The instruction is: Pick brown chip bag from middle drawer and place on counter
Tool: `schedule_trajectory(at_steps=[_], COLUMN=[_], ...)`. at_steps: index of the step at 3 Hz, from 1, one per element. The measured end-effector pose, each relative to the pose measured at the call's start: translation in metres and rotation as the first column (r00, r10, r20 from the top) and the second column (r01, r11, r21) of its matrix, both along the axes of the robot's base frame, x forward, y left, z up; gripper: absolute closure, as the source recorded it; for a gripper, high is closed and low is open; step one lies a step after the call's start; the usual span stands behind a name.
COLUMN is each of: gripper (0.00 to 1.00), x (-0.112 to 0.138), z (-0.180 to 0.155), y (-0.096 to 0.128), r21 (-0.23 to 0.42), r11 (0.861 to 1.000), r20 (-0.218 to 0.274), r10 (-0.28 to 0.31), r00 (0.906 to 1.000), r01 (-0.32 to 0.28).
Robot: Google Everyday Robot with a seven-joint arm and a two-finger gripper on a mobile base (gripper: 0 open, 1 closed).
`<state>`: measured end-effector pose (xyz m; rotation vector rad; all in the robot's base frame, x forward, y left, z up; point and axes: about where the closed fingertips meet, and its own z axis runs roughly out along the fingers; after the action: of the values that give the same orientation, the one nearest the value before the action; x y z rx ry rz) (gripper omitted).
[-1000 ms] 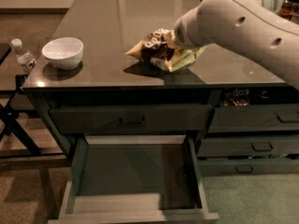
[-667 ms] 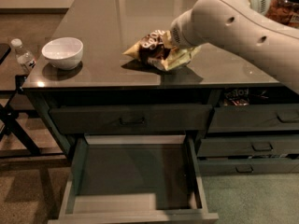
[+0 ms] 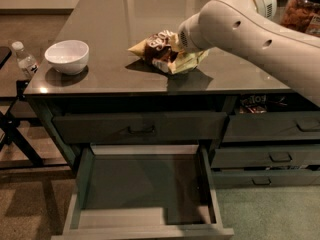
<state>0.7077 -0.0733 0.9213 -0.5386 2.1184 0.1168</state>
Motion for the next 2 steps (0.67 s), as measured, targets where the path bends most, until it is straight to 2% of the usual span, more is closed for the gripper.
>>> schedule_trajectory(at_steps=[2], gripper=[0.35], x=[0.0000], z=[0.0000], y=[0.0001], r21=[0.000], r11=[1.000], r20=[0.000], r10=[0.000], r00=[1.0000], r01=[0.000])
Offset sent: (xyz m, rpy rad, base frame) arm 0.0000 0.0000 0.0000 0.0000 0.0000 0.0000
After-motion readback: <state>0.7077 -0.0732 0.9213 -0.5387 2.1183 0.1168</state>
